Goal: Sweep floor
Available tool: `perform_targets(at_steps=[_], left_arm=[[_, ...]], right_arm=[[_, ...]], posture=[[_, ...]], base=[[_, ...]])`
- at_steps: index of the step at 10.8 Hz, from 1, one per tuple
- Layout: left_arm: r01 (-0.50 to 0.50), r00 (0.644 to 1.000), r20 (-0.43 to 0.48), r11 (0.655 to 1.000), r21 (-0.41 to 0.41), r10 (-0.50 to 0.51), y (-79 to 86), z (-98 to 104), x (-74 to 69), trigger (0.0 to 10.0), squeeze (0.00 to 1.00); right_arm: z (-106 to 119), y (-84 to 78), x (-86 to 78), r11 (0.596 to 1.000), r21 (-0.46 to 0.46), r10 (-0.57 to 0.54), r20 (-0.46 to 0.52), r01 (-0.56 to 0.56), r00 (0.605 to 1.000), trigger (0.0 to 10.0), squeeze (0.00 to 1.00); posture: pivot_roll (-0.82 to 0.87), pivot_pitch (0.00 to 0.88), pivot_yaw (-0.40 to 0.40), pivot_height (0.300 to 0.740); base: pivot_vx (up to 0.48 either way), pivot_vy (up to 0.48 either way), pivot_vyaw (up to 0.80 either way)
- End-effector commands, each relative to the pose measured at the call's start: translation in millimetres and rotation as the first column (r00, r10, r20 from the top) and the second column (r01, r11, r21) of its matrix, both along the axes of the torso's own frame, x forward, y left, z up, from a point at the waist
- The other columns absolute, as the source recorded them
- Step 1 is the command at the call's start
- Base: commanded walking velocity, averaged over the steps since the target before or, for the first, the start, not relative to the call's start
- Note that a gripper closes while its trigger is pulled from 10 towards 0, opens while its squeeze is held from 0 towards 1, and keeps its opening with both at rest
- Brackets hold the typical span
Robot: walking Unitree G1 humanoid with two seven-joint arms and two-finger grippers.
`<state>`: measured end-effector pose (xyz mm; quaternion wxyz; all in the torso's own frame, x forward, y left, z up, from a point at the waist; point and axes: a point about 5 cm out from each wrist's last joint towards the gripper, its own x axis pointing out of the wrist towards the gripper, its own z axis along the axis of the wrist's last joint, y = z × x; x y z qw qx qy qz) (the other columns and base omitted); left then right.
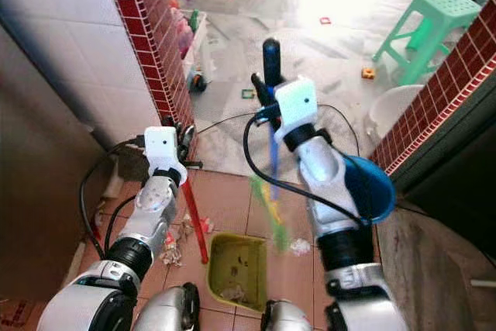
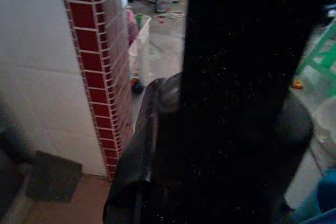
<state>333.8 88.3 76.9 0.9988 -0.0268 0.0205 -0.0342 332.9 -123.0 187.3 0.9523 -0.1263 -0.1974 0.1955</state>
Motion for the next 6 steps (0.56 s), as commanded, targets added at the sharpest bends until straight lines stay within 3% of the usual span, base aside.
perform_targets(at_steps=[1, 4, 6], left_arm=[[0.005, 0.997, -0.083, 1.000, 0.021, -0.003, -1.4, -17, -7.5, 10.0, 0.00], [-0.030, 0.996, -0.078, 1.000, 0.008, 0.031, 0.0, -17, -8.3, 10.0, 0.00], [-0.033, 0.996, -0.080, 0.999, 0.012, 0.033, -2.6, -17, -8.4, 10.0, 0.00]], right_arm=[[9, -7.8, -2.3, 0.996, -0.084, -0.031, 0.073, 0.037, 0.997, 10.0, 0.00], [-8, -13.3, -15.2, 0.989, -0.141, -0.034, 0.050, 0.041, 0.998, 10.0, 0.00], [-31, -9.0, -20.7, 0.981, -0.188, -0.057, -0.058, 0.045, 0.997, 10.0, 0.00]], posture=[[-0.06, 0.066, -0.010, 0.740], [-0.07, 0.072, -0.016, 0.740], [-0.08, 0.075, -0.013, 0.740]], base=[[0.000, 0.000, 0.00], [0.000, 0.000, 0.00], [0.000, 0.000, 0.00]])
